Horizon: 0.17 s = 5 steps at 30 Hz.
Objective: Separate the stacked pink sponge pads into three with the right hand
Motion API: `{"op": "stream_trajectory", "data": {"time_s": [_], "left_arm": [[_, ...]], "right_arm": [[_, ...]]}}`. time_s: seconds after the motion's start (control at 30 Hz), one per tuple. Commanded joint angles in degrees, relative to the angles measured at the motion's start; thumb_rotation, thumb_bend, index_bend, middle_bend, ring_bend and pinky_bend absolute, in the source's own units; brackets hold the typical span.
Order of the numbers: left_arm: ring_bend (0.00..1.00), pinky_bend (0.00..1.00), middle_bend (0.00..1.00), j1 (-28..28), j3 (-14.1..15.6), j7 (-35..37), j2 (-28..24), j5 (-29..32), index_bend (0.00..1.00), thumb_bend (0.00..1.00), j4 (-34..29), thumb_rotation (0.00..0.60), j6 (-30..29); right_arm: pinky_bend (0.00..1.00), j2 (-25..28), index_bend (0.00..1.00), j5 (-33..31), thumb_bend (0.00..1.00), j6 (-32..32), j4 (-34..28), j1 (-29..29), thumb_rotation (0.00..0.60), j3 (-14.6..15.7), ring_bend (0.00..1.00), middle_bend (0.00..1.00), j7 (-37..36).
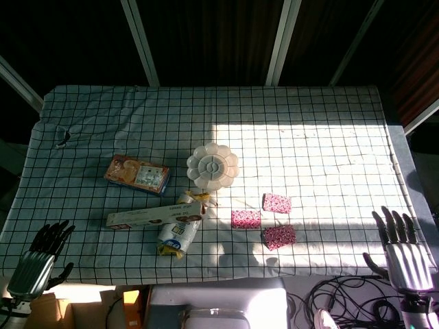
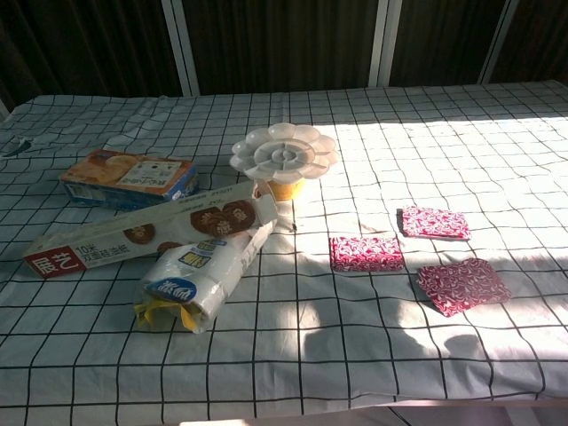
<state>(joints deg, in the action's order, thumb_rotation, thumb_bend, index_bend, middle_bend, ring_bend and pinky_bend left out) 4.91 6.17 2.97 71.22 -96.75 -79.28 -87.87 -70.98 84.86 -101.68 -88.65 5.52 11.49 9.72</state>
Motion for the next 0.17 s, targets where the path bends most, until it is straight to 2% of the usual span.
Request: {"op": "stream_trajectory", "data": {"time_s": [0.03, 0.17], "left_arm": [[0.0, 0.0, 0.0, 0.0, 0.3, -1.4, 0.2, -1.5, 0.0, 0.36, -0.3, 0.6, -0.5], [0.0, 0.0, 0.0, 0.0, 0.9, -1.1, 0.2, -2.4, 0.0, 0.36, -0.1, 0.6, -0.4]], "right_arm": [[0.0, 0.0, 0.01, 1.8, 0.16, 0.4, 1.7, -1.9, 0.6, -0.8, 0.0, 0.0, -2.7], [0.0, 0.1, 0.01, 2.2, 0.16, 1.9, 1.5, -2.3, 0.6, -2.0, 0.0, 0.0, -2.3]]}}
